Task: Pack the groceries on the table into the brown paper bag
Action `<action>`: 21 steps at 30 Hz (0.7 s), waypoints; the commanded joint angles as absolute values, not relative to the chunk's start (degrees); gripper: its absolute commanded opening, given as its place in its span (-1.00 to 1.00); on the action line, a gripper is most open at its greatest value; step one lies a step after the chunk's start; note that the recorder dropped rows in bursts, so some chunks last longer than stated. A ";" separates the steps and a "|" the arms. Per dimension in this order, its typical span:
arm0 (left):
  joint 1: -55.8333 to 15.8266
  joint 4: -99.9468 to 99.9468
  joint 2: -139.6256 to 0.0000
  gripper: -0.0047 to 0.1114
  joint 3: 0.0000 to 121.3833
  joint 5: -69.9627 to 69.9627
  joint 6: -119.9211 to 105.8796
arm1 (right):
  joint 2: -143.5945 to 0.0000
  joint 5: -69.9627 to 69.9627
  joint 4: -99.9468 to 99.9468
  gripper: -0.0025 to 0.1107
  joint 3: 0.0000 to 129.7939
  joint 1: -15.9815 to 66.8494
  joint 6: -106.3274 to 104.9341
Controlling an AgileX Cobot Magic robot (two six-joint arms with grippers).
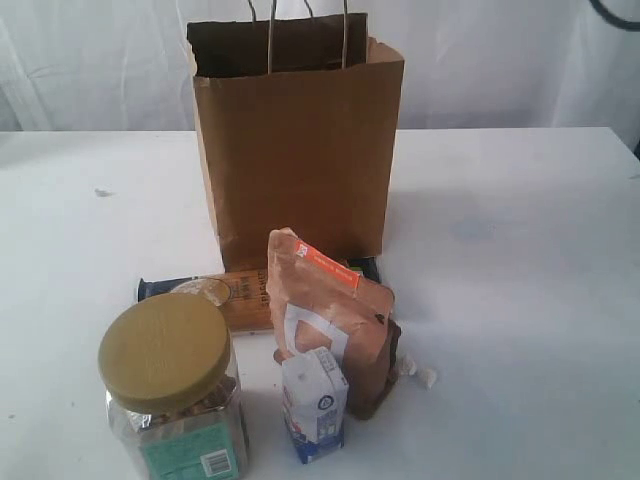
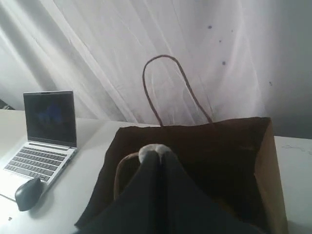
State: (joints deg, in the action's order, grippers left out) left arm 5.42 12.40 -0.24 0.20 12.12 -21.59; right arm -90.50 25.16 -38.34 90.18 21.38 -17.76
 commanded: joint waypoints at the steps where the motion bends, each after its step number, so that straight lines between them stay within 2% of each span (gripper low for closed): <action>1: 5.53 12.55 0.00 -0.92 0.00 11.99 -21.47 | -96.00 24.30 -39.18 -0.96 94.41 21.63 -20.97; 15: 5.53 12.55 0.00 -0.92 0.00 11.99 -21.47 | -103.43 18.06 -39.06 -0.95 94.81 21.63 -21.07; 21: 5.53 12.55 0.00 -0.92 0.00 11.99 -21.47 | -103.51 20.97 -38.83 -0.67 94.81 21.63 -21.07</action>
State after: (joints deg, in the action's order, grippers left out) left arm 5.42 12.40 -0.24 0.20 12.12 -21.59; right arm -103.69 20.03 -38.80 94.63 21.38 -20.52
